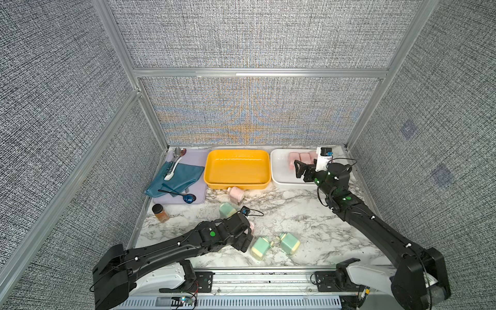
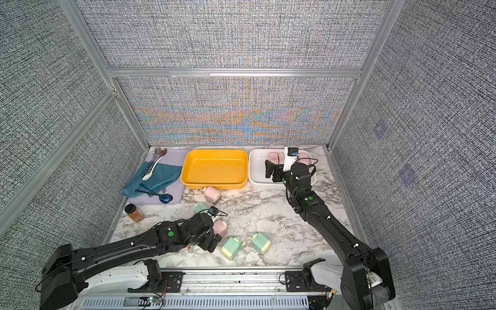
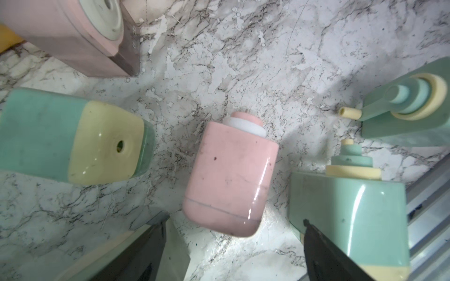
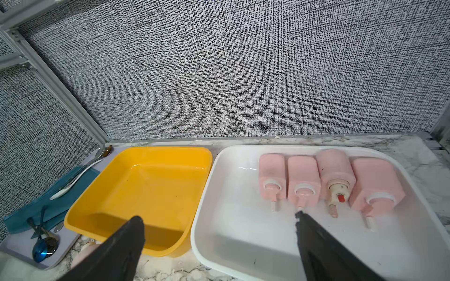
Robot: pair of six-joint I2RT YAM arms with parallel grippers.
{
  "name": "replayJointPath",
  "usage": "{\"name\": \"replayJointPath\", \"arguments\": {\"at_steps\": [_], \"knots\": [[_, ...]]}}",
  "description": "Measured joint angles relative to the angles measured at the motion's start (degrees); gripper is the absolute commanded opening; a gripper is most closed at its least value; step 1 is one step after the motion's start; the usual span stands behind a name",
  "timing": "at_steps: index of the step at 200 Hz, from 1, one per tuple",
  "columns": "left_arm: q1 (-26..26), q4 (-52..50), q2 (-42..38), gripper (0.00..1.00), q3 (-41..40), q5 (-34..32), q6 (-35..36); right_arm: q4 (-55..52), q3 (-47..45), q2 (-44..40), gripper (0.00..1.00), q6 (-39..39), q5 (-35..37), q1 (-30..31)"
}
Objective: Place the pencil sharpeners by color into the storage box
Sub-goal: Pick up the pencil sharpener from the center of the board.
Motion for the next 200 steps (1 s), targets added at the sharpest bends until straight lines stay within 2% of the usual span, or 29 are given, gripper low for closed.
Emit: {"name": "replayJointPath", "arguments": {"at_steps": [51,116,160,183,200], "knots": [[-0.6,2.8,1.8,0.88,-0.7,-1.4,3.8,-0.5,0.4,-0.9,0.99,0.0,-1.0,0.0],[-0.6,4.8,2.4,0.78,-2.2,-1.2,5.6,-2.0,1.0,-1.0,0.99,-0.6,-1.7,0.0],[-0.6,5.6,2.5,0.63,-3.0,-1.2,6.0,-2.3,1.5,-0.5,0.99,-0.6,-2.8,0.0],[-0.6,5.7,2.5,0.62,-3.2,-1.2,6.2,-2.5,1.7,-0.1,0.99,-0.6,-3.2,0.0],[-0.6,5.8,2.6,0.66,-3.2,-1.2,6.2,-2.5,1.9,0.2,0.99,-0.6,-3.5,0.0]]}}
